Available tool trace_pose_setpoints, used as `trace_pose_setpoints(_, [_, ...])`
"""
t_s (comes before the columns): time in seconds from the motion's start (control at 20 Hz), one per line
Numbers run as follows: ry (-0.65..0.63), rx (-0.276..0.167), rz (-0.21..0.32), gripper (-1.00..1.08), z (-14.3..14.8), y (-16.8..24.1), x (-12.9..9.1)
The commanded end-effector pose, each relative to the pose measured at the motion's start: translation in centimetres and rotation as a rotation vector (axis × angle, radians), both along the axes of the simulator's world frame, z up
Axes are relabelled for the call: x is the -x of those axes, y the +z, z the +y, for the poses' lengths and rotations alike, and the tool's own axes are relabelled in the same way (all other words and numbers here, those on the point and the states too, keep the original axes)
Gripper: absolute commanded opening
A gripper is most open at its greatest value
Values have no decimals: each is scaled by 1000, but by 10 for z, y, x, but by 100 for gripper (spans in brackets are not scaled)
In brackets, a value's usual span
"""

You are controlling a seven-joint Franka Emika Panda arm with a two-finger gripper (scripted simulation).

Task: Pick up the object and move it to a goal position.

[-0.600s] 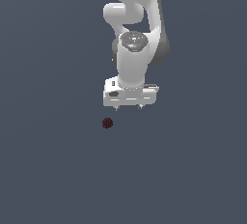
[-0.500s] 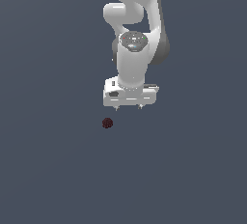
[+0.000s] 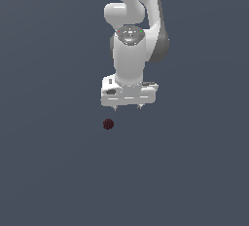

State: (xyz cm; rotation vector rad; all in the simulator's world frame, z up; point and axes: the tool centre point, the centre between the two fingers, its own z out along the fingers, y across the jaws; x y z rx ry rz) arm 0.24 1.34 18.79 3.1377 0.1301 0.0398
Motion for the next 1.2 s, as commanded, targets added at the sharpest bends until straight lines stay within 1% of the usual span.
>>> trace_pose_setpoints(0.0, [3, -1, -1, 100, 0, 1, 0])
trace_pose_setpoints(0.25, [-22, -2, 1, 100, -1, -2, 0])
trace_pose_setpoints(0.55, [-108, -8, 4, 100, -7, -10, 0])
trace_pose_setpoints(0.8, [-225, -14, 9, 100, -15, -20, 0])
trace_pose_setpoints(1.15, [-446, -23, 16, 100, -30, -40, 1])
